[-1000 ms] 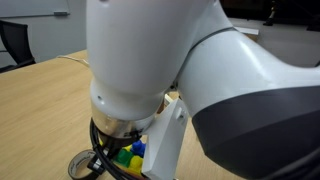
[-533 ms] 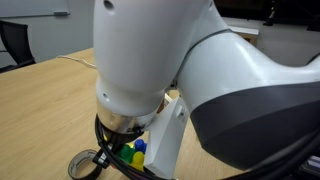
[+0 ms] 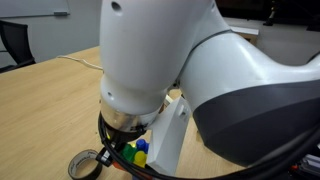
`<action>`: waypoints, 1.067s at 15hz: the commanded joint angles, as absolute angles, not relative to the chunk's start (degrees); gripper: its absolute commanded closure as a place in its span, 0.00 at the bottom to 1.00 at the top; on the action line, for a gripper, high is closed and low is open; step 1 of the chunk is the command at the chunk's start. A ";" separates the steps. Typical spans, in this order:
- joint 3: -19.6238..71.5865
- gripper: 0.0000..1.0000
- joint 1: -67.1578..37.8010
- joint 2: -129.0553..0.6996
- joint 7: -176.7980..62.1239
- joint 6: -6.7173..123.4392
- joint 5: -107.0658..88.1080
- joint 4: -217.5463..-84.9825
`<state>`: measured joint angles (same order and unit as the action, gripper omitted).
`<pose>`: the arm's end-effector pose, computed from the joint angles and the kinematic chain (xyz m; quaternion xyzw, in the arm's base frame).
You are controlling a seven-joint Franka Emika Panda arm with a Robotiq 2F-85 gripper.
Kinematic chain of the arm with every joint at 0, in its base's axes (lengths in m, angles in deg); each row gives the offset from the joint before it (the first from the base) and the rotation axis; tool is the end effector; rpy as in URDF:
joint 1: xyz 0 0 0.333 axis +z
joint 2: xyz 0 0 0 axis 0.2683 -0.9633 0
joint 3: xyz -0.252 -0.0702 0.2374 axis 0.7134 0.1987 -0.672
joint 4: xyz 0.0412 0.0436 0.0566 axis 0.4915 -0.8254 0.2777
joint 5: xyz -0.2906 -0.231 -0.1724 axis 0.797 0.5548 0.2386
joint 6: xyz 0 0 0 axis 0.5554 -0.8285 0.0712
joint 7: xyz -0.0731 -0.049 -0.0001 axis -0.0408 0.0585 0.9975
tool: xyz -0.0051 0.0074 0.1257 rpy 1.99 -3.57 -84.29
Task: Stack the two stacks of building blocks together
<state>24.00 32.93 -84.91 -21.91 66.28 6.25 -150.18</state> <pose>0.5215 0.5528 0.2790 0.9694 0.1756 0.1714 0.0080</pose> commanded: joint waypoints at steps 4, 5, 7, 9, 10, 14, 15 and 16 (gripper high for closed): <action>24.01 0.90 32.92 -80.85 -19.67 70.02 6.68 -157.25; 24.08 0.90 32.97 -80.39 -19.18 70.81 6.76 -158.14; 24.34 0.90 33.17 -79.76 -18.02 72.49 7.07 -159.66; 24.93 0.90 33.59 -79.05 -16.41 74.96 7.71 -161.38; 25.33 0.90 33.87 -78.89 -15.45 76.45 7.99 -162.24; 26.42 0.70 34.51 -78.31 -13.07 81.04 8.42 -165.06; 26.70 0.40 34.65 -78.14 -12.73 82.07 8.36 -165.64; 26.49 0.39 34.39 -77.96 -13.03 83.39 7.84 -166.19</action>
